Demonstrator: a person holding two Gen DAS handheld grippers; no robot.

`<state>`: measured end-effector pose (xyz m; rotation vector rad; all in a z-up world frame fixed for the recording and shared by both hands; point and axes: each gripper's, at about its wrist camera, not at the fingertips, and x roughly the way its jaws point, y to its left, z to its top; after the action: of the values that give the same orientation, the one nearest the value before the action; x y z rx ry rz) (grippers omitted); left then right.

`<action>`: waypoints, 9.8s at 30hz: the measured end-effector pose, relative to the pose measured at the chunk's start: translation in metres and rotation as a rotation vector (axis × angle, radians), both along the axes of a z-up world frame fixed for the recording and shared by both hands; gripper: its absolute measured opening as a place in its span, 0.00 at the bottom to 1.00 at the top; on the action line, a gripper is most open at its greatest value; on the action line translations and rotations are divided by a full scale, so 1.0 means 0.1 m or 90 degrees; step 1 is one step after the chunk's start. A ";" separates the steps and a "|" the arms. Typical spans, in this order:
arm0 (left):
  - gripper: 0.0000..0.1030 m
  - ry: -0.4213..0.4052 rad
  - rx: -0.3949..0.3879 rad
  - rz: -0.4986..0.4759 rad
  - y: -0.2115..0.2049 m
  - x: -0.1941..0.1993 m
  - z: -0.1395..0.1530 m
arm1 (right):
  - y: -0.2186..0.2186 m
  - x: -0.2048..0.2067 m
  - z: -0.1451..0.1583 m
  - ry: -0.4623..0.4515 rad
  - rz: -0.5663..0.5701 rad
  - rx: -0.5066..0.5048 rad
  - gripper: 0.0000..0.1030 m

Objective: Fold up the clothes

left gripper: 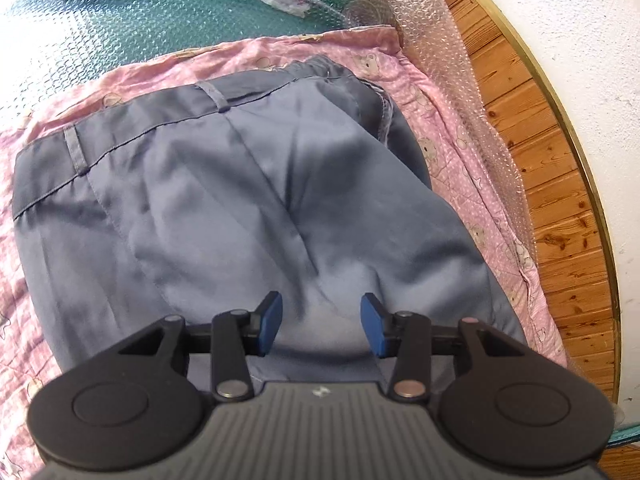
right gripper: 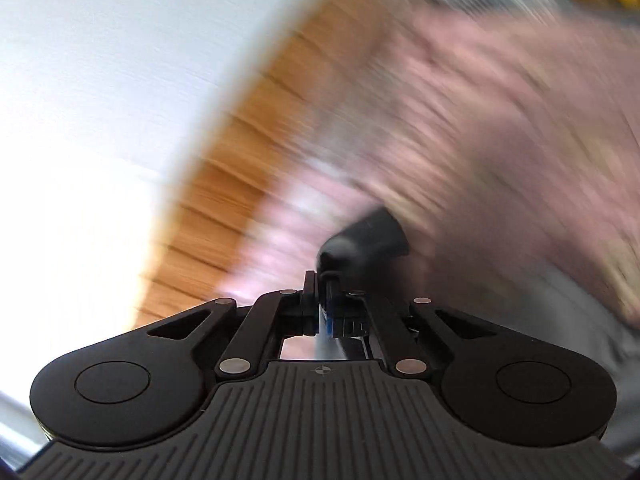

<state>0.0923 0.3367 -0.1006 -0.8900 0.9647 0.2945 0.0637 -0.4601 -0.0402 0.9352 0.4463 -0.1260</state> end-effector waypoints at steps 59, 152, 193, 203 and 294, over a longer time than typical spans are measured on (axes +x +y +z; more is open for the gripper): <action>0.70 0.019 -0.120 -0.104 1.00 0.11 -0.49 | 6.26 -0.79 -0.30 -0.093 0.719 -0.784 0.00; 0.04 -0.069 0.039 0.032 0.27 -1.66 -0.70 | -0.44 -1.86 -1.49 0.225 -0.035 -0.055 0.00; 0.06 -0.100 0.053 0.079 1.29 -1.53 -0.68 | 0.94 -1.97 -1.45 0.305 -0.076 -0.032 0.37; 0.48 -0.090 -0.020 0.046 0.81 -1.93 -0.56 | 0.40 -2.50 -1.77 0.218 -0.167 0.104 0.48; 0.12 -0.120 0.015 0.161 1.02 -2.66 -0.58 | -0.01 -2.12 -1.59 0.283 -0.129 -0.102 0.00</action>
<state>-0.1732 0.4388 -0.1587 -1.0016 0.6739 0.4283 -0.1479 -0.4609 -0.1990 0.7902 0.7387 -0.5534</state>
